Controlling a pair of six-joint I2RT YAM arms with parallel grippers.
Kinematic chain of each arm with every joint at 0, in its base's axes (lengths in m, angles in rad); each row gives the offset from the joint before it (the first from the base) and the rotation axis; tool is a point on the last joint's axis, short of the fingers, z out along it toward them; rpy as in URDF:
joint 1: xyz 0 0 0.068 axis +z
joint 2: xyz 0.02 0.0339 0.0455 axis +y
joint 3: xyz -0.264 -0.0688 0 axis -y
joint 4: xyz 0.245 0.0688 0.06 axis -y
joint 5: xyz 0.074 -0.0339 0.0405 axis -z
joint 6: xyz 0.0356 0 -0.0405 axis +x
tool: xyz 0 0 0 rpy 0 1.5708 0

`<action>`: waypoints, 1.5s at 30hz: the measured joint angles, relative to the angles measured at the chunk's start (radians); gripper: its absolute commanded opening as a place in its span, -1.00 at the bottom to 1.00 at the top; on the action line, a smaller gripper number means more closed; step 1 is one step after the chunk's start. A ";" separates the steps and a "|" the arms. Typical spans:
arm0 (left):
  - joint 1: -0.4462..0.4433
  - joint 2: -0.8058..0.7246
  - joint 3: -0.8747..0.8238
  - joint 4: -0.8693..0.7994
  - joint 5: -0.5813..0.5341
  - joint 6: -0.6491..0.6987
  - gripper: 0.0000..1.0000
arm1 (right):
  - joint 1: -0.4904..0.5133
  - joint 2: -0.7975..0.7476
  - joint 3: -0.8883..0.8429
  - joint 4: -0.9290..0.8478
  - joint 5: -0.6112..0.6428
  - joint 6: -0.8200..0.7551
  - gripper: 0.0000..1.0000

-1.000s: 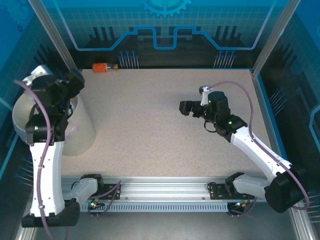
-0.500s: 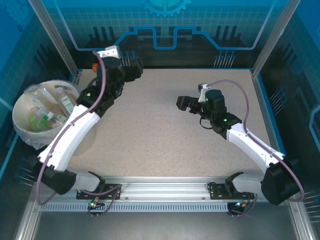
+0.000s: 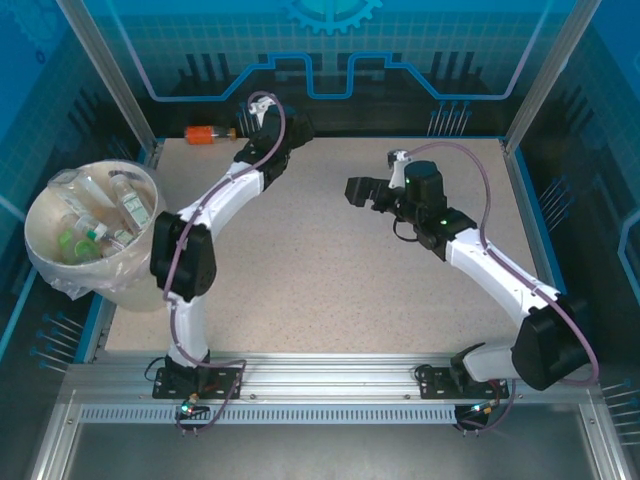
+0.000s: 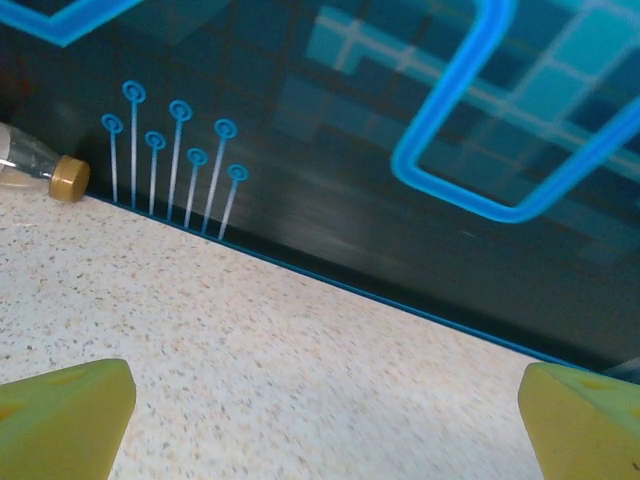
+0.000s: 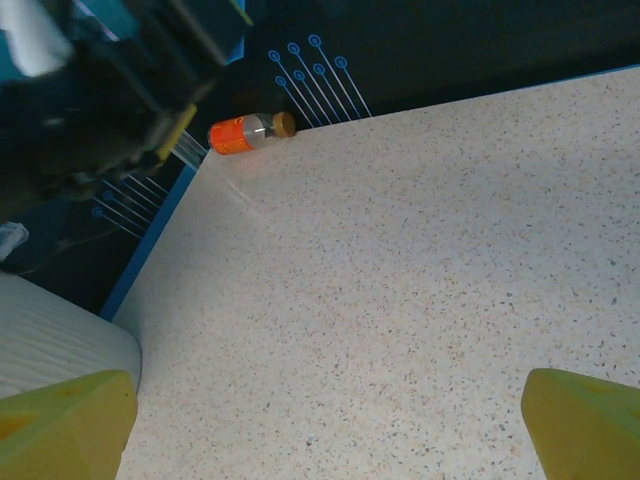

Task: Put the plastic bottles in the bin

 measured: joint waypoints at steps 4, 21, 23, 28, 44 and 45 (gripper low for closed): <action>0.075 0.152 0.090 0.055 -0.011 -0.023 0.98 | 0.000 0.032 0.036 -0.036 0.001 -0.037 0.99; 0.281 0.758 0.732 0.222 0.121 0.097 0.97 | -0.012 0.240 0.182 -0.077 0.005 -0.098 1.00; 0.309 0.764 0.745 0.219 0.151 0.096 0.97 | -0.012 0.253 0.189 -0.077 0.004 -0.101 1.00; 0.389 0.764 0.770 0.210 0.201 0.095 0.97 | -0.012 0.274 0.200 -0.085 0.004 -0.101 1.00; 0.545 0.781 0.826 0.099 0.232 0.058 0.98 | -0.010 0.275 0.186 -0.060 0.005 -0.090 1.00; 0.549 0.790 0.834 0.099 0.232 0.055 0.98 | -0.010 0.275 0.186 -0.060 0.005 -0.090 1.00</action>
